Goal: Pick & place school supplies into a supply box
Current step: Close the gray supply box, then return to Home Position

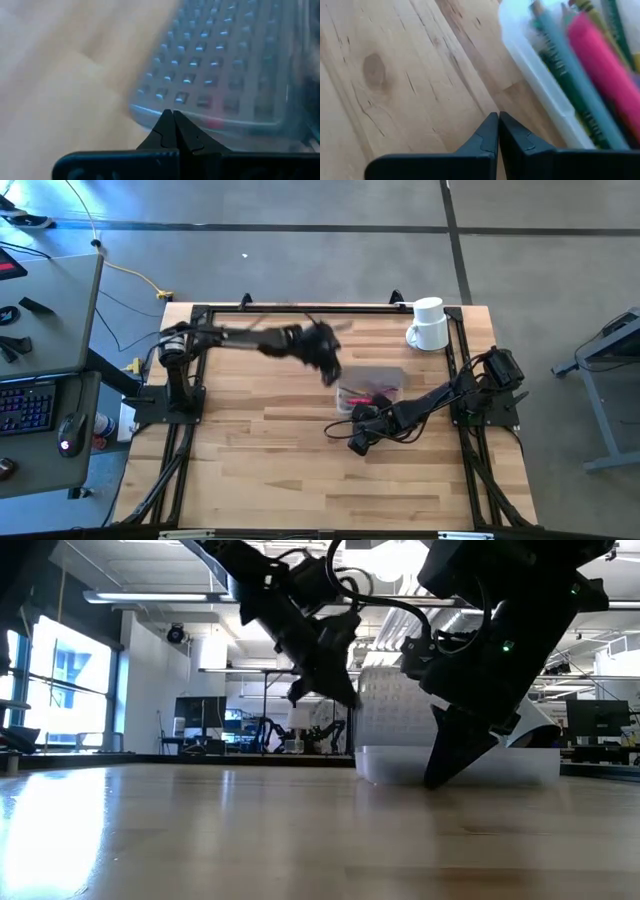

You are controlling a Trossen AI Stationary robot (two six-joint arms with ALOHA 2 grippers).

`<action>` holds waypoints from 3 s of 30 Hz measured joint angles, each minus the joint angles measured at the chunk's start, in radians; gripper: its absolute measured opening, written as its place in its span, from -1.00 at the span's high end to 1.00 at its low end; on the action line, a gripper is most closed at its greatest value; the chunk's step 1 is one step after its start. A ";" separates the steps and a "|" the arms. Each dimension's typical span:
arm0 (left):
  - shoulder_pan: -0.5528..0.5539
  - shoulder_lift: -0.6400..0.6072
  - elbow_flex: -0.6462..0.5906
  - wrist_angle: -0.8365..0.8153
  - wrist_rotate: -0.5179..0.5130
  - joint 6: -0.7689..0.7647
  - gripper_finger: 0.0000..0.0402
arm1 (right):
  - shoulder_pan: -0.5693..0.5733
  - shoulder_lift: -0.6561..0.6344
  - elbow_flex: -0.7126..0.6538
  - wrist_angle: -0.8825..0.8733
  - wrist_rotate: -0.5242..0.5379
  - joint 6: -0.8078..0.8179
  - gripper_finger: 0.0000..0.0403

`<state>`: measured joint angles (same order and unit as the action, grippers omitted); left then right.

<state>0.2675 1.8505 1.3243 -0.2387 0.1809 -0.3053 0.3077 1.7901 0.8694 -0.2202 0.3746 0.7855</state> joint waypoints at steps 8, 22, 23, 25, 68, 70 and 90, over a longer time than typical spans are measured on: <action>-0.127 -0.015 0.003 -0.084 -0.087 -0.018 0.92 | 0.001 0.000 0.000 0.004 -0.007 -0.001 1.00; -0.190 -0.015 0.003 -0.091 -0.170 -0.043 0.90 | 0.129 -0.140 -0.002 0.124 -0.120 -0.060 1.00; -0.191 -0.015 0.003 -0.088 -0.170 -0.043 0.91 | 0.139 -0.155 -0.002 0.141 -0.159 -0.056 1.00; -0.190 -0.015 0.003 -0.078 -0.170 -0.044 0.92 | 0.160 -0.193 -0.002 0.174 -0.251 -0.074 1.00; -0.312 0.031 0.040 -0.082 -0.191 -0.136 0.85 | 0.205 -0.310 0.163 -0.804 0.320 0.218 1.00; -0.312 -0.032 0.104 -0.226 -0.214 -0.096 0.80 | 0.220 -0.353 0.206 -0.849 0.328 0.142 1.00; -0.457 -0.701 -0.051 -0.839 -0.594 -0.146 0.85 | 0.402 -1.098 -0.034 -0.755 0.461 -0.070 1.00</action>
<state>-0.1897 1.1500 1.2733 -1.0781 -0.4131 -0.4509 0.7099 0.6917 0.8353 -0.9754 0.8356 0.7160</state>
